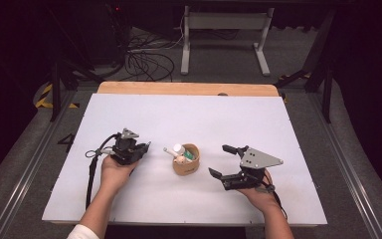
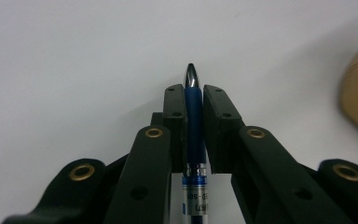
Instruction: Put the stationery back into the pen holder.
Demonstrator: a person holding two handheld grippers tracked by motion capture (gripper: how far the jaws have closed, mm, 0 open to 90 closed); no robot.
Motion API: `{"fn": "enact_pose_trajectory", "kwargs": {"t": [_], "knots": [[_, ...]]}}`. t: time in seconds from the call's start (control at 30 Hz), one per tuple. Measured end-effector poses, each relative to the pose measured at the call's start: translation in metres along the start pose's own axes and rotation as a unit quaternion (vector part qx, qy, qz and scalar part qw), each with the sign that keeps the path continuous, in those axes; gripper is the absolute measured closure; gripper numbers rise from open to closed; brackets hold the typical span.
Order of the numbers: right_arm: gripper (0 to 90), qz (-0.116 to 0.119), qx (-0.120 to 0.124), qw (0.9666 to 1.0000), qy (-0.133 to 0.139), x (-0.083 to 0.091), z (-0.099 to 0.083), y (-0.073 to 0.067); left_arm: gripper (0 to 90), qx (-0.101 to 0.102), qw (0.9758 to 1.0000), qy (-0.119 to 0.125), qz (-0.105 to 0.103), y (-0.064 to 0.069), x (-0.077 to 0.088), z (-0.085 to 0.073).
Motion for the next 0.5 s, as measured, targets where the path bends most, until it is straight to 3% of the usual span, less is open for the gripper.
{"fn": "enact_pose_trajectory", "kwargs": {"t": [0.13,0.27,0.37,0.5], "knots": [[15.8,0.001,0.001,1.0,0.001,-0.001,0.0,-0.001,80.4,-0.029,0.9994,0.018,-0.011,0.01,0.012,0.006],[16.1,0.002,0.001,1.0,0.005,-0.001,0.001,-0.002,80.4,-0.04,0.9984,0.031,-0.026,0.02,0.02,0.006],[16.6,0.003,0.002,1.0,0.007,-0.002,0.002,-0.003,80.4,-0.057,0.9968,0.037,-0.042,0.031,0.027,0.004],[17.4,0.007,0.001,0.9999,0.011,-0.003,0.004,-0.006,80.4,-0.068,0.9934,0.062,-0.069,0.046,0.039,0.006]]}}
Point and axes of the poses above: each handheld gripper's, and its own axes: x roughly backward along the jaws, z roughly out of its top, y roughly to its right, the point moved 8 cm from there along -x, roughly forward along the jaws, and after that the axes turned 10 degrees about x, right-handed, at the moved point
